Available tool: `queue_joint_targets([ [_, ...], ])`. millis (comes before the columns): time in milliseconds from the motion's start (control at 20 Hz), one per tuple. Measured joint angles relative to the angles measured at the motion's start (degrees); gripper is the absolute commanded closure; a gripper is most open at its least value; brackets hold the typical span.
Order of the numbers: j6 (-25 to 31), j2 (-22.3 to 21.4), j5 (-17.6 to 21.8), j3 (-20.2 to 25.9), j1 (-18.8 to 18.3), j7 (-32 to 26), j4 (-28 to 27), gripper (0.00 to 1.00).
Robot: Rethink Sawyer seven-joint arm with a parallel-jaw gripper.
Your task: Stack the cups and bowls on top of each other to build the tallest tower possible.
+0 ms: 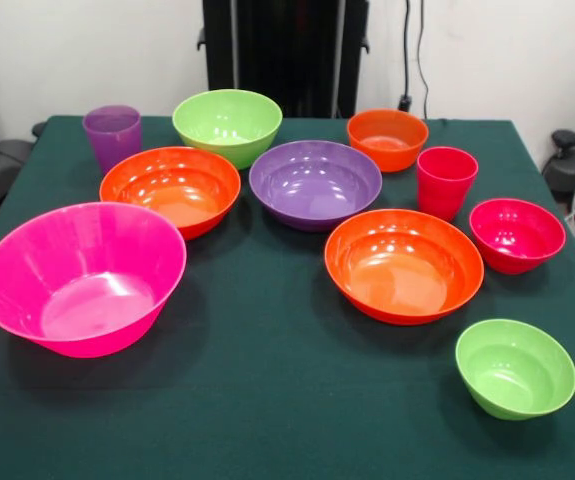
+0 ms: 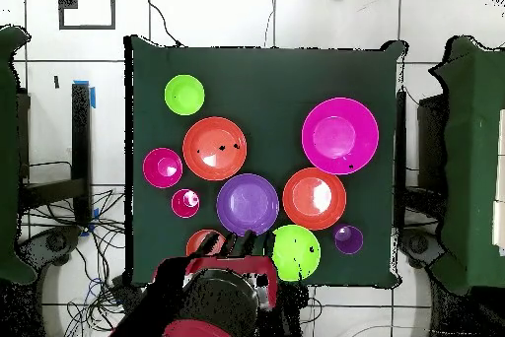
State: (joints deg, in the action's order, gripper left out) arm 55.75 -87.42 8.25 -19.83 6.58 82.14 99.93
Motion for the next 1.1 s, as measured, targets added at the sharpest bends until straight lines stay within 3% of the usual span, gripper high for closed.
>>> queue_joint_targets([
  [50,0.63,0.03,-0.15,0.01,-0.09,0.02,-0.08,0.0],
  [250,12.2,0.46,-2.94,0.0,-1.62,0.87,-2.02,0.0],
  [350,24.4,0.6,-4.39,0.01,-2.85,1.71,-3.81,0.0],
  [400,27.93,0.62,-4.63,0.0,-3.19,1.95,-4.34,0.0],
  [600,36.99,0.61,-4.93,0.0,-4.39,2.79,-5.84,0.0],
  [1100,38.22,0.9,-4.96,0.26,-6.84,3.08,-7.19,0.0],
])
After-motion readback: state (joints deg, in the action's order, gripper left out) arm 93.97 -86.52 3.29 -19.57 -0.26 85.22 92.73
